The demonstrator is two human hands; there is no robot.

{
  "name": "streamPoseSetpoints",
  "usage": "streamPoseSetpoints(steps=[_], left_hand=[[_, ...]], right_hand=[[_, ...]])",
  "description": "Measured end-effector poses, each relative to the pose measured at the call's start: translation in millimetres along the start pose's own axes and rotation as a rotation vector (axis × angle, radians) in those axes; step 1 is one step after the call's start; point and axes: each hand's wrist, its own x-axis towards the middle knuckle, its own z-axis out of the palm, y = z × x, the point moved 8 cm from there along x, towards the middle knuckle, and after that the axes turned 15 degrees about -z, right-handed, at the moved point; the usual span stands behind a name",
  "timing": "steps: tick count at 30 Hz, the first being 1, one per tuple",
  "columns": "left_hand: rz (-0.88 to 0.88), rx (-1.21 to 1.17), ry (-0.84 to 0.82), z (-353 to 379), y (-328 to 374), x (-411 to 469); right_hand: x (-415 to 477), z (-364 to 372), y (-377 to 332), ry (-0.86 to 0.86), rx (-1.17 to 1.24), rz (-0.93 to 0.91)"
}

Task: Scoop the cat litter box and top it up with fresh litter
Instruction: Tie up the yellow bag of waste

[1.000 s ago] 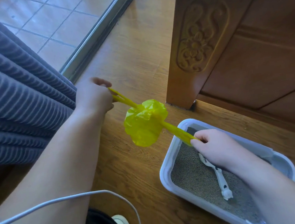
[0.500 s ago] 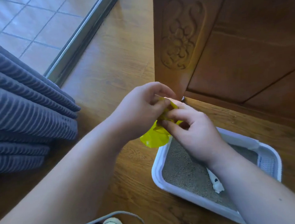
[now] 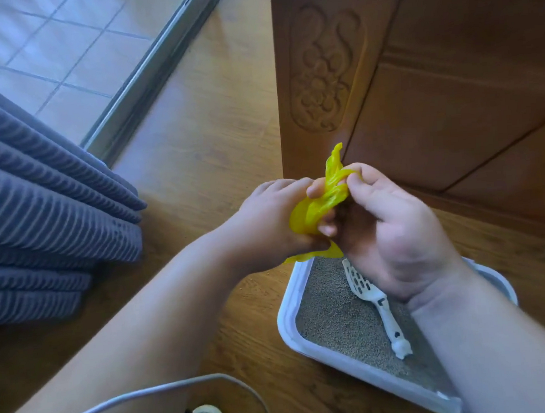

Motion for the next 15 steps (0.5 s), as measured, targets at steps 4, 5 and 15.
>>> streamPoseSetpoints(steps=[4, 5, 15], left_hand=[[-0.098, 0.012, 0.032, -7, -10, 5], [-0.128, -0.001, 0.038, -9, -14, 7], [-0.168, -0.008, 0.069, -13, -22, 5]], right_hand=[[2, 0, -15, -0.019, 0.024, -0.055], [2, -2, -19, -0.014, 0.025, -0.073], [2, -17, -34, 0.12, -0.004, -0.146]])
